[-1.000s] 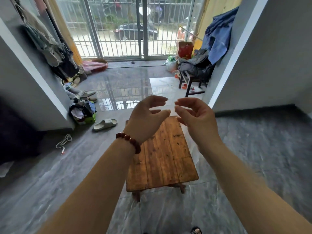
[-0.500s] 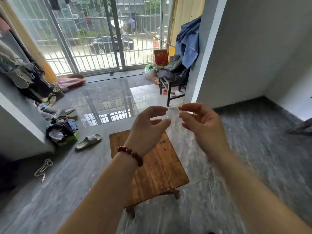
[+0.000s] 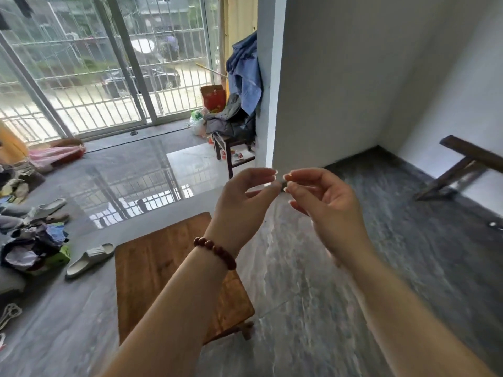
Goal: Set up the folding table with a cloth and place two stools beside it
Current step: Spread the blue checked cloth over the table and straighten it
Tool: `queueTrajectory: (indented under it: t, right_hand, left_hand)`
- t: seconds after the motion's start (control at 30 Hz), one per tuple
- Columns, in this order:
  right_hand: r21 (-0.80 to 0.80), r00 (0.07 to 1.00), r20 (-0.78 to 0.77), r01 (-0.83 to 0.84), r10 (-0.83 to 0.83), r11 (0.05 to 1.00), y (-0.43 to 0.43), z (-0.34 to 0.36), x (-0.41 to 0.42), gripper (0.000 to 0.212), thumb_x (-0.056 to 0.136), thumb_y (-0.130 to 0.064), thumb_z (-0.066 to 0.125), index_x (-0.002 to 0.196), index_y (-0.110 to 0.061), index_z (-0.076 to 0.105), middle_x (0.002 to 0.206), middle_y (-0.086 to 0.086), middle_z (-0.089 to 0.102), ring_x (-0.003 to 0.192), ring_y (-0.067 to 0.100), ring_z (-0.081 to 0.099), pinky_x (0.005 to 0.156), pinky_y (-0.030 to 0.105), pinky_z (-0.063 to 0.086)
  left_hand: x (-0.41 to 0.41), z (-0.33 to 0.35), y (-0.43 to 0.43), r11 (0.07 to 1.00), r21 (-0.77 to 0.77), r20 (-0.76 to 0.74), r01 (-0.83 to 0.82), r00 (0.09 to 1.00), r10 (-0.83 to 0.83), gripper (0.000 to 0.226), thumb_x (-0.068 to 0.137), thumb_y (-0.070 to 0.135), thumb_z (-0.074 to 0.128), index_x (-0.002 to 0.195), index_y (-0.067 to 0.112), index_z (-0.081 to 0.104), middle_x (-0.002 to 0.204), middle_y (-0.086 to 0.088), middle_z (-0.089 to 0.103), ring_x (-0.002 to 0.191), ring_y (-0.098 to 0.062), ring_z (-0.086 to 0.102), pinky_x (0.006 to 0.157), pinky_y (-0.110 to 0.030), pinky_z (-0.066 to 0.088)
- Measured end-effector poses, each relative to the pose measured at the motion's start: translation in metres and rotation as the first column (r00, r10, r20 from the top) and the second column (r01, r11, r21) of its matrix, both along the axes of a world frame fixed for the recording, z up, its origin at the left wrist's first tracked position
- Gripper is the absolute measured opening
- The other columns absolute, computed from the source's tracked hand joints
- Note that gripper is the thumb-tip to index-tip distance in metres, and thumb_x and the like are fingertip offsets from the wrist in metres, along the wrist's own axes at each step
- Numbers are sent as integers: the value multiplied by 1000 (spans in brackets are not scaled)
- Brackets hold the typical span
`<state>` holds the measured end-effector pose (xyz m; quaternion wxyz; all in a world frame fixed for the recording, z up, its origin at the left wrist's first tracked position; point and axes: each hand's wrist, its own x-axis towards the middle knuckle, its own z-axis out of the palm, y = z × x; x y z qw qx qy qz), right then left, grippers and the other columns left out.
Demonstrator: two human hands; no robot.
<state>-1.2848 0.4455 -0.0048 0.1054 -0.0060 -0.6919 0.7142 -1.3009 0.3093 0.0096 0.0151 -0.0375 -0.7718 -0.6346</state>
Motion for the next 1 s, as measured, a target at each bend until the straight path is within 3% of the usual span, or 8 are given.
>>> queueTrajectory:
  t: [0.17,0.37,0.8,1.0]
  right_hand:
    - [2,999,-8,46,-46,999,76,-1,-24,16,78,-33,73,93,-30,68,98,-5,71,95,12,68,73,25,54]
    - [20,994,10,106,-106,994,139,-8,-46,11,80,-30,70,91,-32,67,95,-11,71,90,6,67,74,24,54]
    - [10,998,21,66,-66,998,172,-19,-151,11,82,-26,70,92,-30,68,94,-10,71,92,8,67,80,29,54]
    - [9,999,-38,25,-25,1000,184,-9,-251,10,82,-25,70,88,-32,68,96,-9,72,91,7,68,75,22,52]
  left_hand:
    - [-30,0,80,997,79,-12,23,1000,-23,16,84,23,66,100,24,66,98,11,67,75,14,60,59,-2,44]
    - [-57,-10,135,997,69,-4,37,999,-37,17,85,20,65,102,23,66,97,9,67,79,11,61,59,-3,44]
    - [-155,-21,167,996,91,29,24,999,-27,20,85,20,65,105,24,66,101,11,67,79,13,60,57,-2,42]
    - [-250,-17,179,996,73,-46,58,997,-55,22,83,19,66,103,28,64,107,13,65,89,2,64,68,-6,47]
